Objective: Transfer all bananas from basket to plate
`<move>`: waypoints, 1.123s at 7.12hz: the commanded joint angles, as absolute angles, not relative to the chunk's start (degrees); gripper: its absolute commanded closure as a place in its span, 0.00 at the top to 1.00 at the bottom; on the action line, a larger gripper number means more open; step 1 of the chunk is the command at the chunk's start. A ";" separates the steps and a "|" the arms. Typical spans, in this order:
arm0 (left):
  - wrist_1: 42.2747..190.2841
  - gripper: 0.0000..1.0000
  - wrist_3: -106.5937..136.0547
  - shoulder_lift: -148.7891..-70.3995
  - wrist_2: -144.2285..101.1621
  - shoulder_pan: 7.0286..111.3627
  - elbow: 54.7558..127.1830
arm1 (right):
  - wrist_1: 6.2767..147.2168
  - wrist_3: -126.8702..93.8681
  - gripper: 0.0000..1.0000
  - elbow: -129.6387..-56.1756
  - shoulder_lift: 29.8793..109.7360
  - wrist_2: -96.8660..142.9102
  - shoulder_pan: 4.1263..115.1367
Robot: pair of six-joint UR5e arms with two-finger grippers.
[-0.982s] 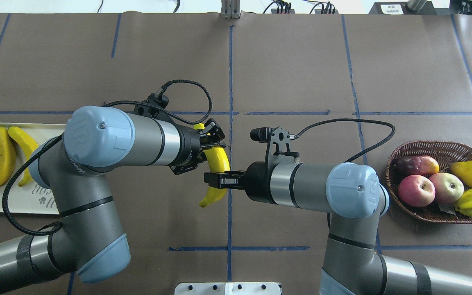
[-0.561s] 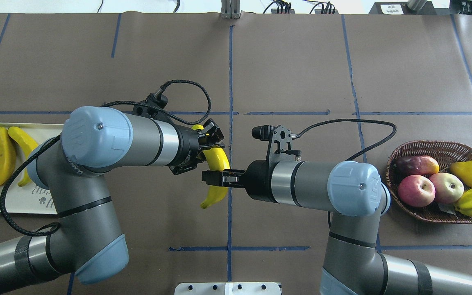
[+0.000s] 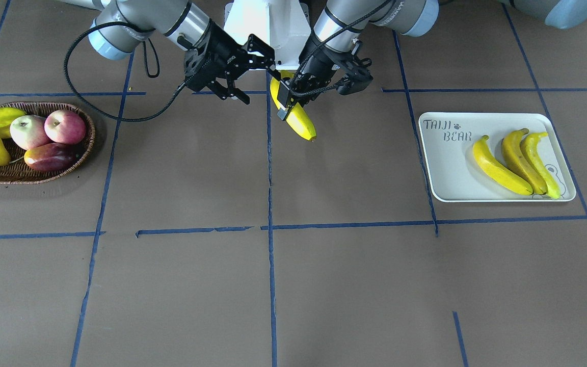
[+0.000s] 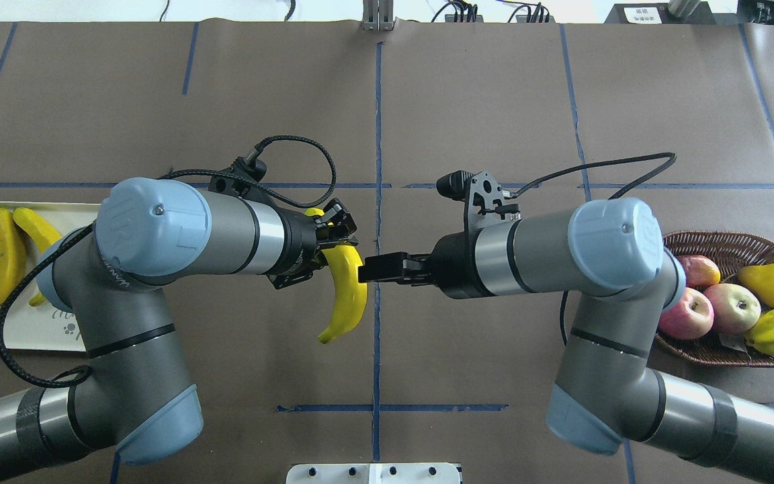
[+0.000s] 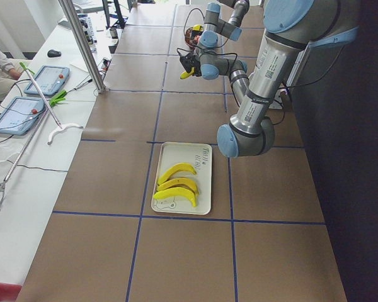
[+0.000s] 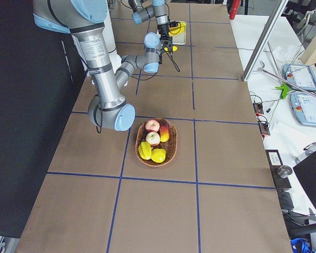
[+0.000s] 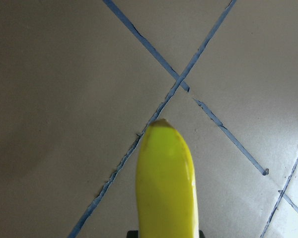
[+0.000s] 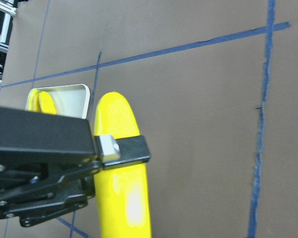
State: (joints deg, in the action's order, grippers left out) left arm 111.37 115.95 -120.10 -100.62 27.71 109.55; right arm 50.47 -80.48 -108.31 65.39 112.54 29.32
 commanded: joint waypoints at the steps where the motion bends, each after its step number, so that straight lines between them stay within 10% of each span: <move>1: 110.66 0.00 114.97 -117.52 -100.81 28.47 109.60 | 58.78 -79.28 1.00 -110.48 67.93 121.62 36.98; 8: 93.95 0.04 88.16 -107.07 -112.67 41.99 109.95 | 81.71 -44.71 1.00 -115.21 81.71 121.90 45.69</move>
